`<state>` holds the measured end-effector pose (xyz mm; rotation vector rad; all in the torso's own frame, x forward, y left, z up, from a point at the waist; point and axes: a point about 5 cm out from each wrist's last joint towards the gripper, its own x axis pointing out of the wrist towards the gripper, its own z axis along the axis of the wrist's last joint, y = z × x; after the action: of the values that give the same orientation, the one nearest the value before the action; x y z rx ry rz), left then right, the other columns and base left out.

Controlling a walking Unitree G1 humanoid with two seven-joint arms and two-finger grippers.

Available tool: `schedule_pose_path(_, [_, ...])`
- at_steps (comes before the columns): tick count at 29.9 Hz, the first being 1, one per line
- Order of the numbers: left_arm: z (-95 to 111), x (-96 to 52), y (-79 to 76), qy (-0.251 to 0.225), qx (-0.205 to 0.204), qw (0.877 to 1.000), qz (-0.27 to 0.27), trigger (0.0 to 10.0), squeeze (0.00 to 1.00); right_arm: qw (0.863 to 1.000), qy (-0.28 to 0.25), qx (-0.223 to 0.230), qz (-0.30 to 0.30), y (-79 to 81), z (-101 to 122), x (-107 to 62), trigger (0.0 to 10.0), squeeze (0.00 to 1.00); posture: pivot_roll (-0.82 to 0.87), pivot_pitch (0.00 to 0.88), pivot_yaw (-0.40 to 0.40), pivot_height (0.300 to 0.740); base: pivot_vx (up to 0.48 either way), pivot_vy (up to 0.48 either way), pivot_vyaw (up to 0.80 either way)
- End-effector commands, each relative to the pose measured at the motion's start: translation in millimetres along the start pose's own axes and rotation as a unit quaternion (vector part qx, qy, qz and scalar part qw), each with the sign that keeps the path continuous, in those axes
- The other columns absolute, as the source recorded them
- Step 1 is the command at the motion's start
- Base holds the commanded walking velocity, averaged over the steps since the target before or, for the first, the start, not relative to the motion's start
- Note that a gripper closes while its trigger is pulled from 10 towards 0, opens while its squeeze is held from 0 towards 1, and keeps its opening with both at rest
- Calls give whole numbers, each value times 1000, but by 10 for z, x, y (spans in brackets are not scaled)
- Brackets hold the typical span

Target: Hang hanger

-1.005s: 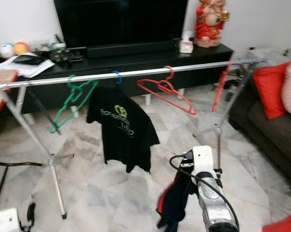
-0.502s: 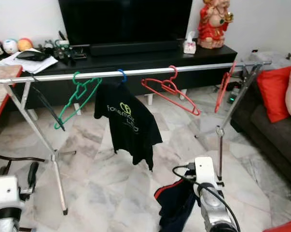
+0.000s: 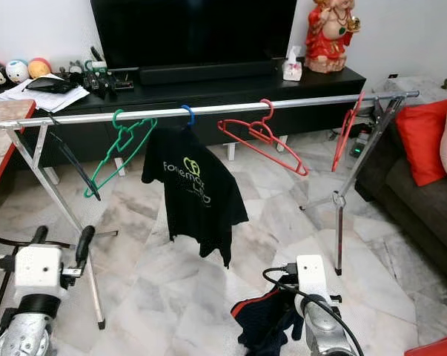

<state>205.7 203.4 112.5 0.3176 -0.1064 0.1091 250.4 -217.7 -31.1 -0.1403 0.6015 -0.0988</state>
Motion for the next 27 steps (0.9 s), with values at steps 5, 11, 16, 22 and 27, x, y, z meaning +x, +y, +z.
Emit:
schedule_pose_path(5, [142, 49, -38, -11, 9, 1000, -13, 10000, 0, 1000, -15, 4, -6, -27, 72, 21, 10000, 0, -25, 0, -25, 740, 0, 0, 0])
schedule_pose_path(11, [668, 301, -183, -101, -19, 994, -29, 10000, 0, 1000, -22, 8, -5, -23, 97, 27, 10000, 0, -25, 0, -29, 740, 0, 0, 0])
schedule_pose_path(16, [760, 333, -249, -114, -39, 992, -32, 10000, 0, 1000, -16, 8, -5, -11, 63, 19, 10000, 0, -29, 0, -24, 740, 0, 0, 0])
schedule_pose_path(22, [828, 320, -351, -105, -62, 991, -55, 10000, 0, 1000, -7, 10, -4, -10, 3, 3, 10000, 0, -27, 0, -17, 740, 0, 0, 0])
schedule_pose_path(27, [890, 280, -639, -105, -66, 980, -154, 10000, 0, 1000, 1, 12, -4, -22, -37, -7, 10000, 0, -22, 0, -13, 740, 0, 0, 0])
